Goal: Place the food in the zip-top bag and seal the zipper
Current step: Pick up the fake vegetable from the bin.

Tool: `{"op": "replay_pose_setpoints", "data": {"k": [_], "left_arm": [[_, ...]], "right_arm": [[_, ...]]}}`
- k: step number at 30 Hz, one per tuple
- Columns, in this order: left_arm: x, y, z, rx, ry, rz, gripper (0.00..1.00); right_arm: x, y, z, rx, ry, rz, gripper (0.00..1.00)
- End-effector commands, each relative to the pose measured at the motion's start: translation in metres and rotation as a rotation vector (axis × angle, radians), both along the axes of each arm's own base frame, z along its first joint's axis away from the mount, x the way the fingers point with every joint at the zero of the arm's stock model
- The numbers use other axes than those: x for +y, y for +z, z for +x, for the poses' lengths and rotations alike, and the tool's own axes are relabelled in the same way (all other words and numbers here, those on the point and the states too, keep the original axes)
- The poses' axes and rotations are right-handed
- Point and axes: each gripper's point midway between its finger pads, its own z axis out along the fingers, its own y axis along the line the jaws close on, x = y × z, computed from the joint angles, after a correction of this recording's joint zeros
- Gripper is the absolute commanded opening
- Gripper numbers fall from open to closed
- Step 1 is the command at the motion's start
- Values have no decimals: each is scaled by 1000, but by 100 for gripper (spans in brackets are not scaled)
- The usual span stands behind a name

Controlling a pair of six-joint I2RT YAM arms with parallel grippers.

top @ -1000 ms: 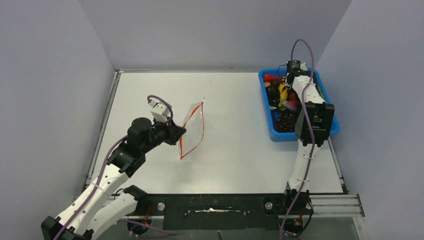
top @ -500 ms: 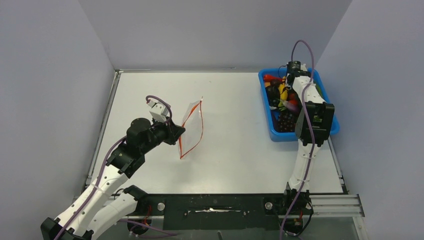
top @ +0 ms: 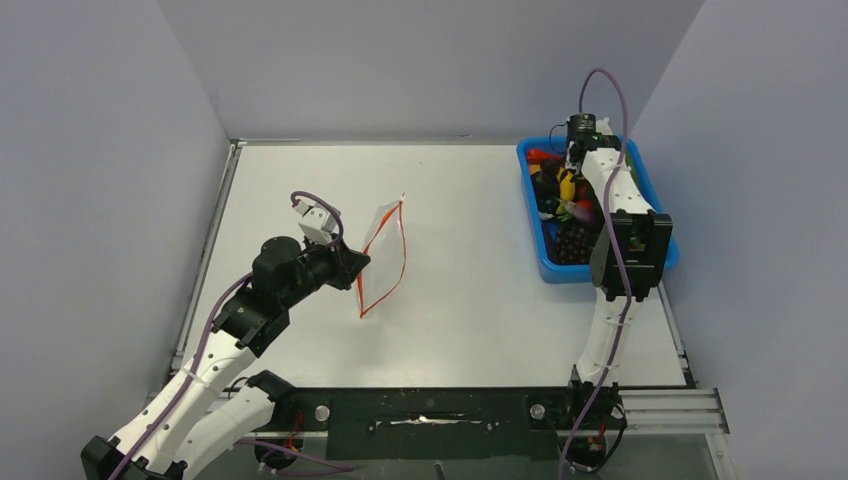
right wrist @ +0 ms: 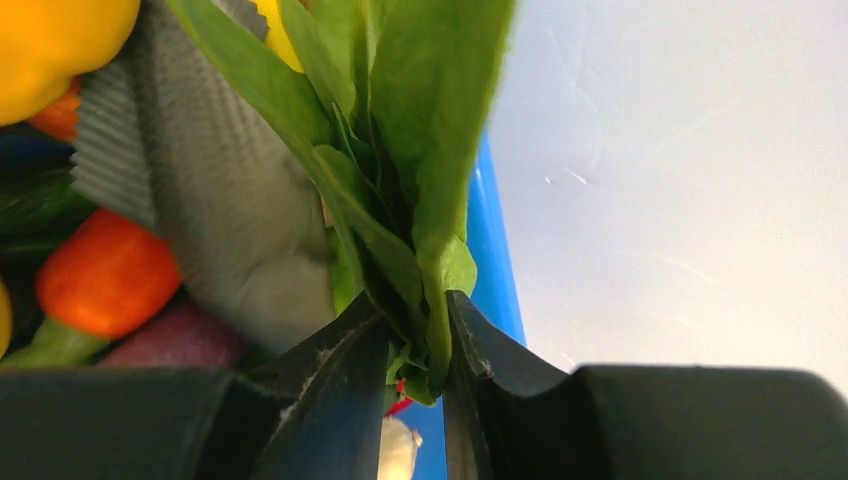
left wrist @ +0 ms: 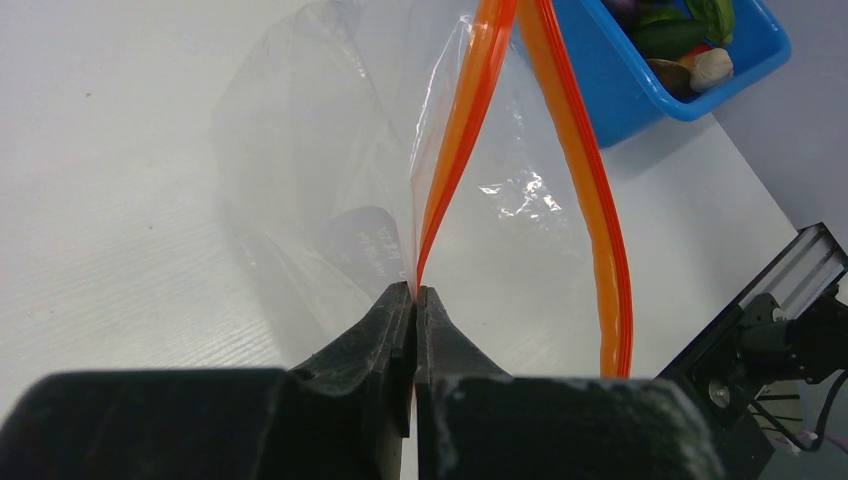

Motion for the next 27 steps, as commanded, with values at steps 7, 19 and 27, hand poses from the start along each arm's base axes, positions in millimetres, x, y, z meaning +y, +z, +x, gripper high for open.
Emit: {"op": "replay_pose_setpoints", "data": {"k": [7,19,27], "left_arm": [[-3,15,5,-58,-7,-34,0],[0,12,6,-51,26,-35,0],[2,10,0,16,44,-42,0]], "right_arm": [[39,100,-37,-253,16,17,21],[95,133,-53,-479,203,267,20],[137,171,-77,-672,406,466,20]]}}
